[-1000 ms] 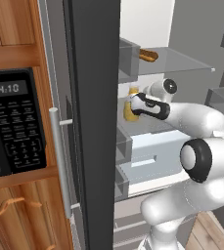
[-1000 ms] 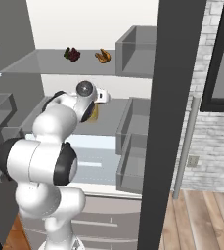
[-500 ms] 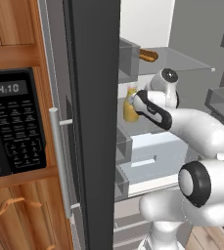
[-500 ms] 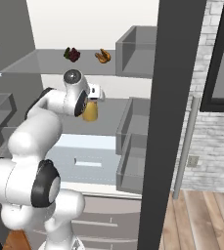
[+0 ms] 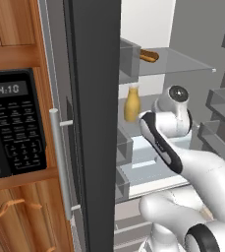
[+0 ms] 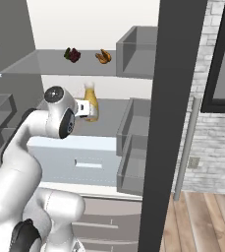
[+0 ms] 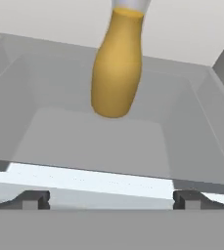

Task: Move the grapes and hotdog bun from the second highest shelf to the top shelf to make space. Then, place the pitcher from the counter on the cleared second highest shelf.

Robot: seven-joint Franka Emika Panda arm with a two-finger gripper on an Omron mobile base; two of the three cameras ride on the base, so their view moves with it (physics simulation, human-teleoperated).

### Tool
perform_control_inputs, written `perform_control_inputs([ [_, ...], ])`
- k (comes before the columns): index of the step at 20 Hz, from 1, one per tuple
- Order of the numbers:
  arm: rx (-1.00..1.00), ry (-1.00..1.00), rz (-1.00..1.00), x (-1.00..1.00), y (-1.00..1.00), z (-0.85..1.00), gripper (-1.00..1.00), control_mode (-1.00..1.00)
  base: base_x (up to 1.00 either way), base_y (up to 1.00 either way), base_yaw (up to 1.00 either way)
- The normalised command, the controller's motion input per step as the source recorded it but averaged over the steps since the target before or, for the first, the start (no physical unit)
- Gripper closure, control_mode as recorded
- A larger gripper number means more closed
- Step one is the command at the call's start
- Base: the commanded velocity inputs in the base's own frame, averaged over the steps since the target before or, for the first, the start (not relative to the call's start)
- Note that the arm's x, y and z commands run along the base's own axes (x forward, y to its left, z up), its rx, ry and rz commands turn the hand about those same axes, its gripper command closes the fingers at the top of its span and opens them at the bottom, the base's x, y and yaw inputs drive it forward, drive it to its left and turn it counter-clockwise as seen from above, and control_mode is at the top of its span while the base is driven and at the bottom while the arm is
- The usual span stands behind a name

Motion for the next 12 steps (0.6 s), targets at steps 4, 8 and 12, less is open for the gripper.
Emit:
perform_control_inputs([
  [4,0.00,-0.01,0.00,-1.00,0.00,0.00,-1.00,-1.00,0.00,0.00,0.00],
  [8,0.00,-0.07,0.00,-0.99,0.00,0.04,-1.00,-1.00,0.00,0.00,0.00],
  [12,0.00,-0.11,0.00,-0.85,0.00,0.16,-1.00,-1.00,0.00,0.00,0.00],
])
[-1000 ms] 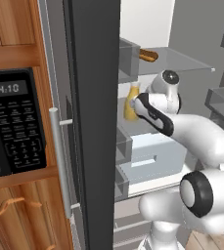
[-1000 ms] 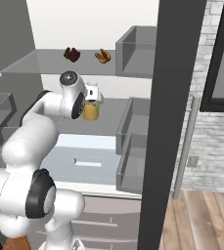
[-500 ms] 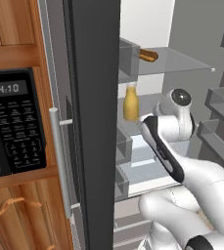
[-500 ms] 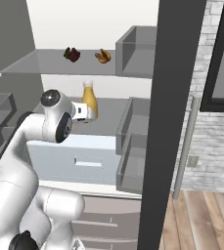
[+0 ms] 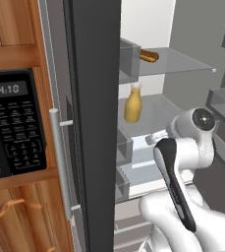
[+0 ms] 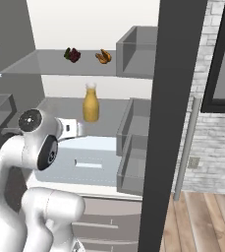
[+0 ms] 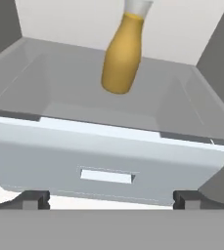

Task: Move the grapes and hotdog bun from the second highest shelf to the top shelf to make space. Then, place the pitcher from the counter on the cleared second highest shelf.

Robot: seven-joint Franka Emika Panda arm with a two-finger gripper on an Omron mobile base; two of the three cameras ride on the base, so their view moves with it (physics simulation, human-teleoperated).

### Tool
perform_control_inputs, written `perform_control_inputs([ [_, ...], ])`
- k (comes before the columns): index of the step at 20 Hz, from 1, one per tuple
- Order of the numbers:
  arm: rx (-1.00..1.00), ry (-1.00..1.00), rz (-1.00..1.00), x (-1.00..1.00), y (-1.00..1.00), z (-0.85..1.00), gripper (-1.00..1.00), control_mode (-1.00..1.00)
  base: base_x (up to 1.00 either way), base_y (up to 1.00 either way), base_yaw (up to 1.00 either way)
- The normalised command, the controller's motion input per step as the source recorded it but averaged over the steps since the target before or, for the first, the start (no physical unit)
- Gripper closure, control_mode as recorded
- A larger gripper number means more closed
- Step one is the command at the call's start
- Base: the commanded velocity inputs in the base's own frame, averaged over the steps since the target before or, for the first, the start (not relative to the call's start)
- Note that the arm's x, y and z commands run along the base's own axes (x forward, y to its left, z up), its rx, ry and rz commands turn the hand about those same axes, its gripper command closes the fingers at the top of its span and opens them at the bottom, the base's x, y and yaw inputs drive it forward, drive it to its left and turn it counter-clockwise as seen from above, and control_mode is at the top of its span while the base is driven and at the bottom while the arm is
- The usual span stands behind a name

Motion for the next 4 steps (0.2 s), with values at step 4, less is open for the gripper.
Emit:
perform_control_inputs([
  [4,0.00,-0.16,0.00,-0.72,0.00,0.28,-1.00,-1.00,0.00,0.00,0.00],
])
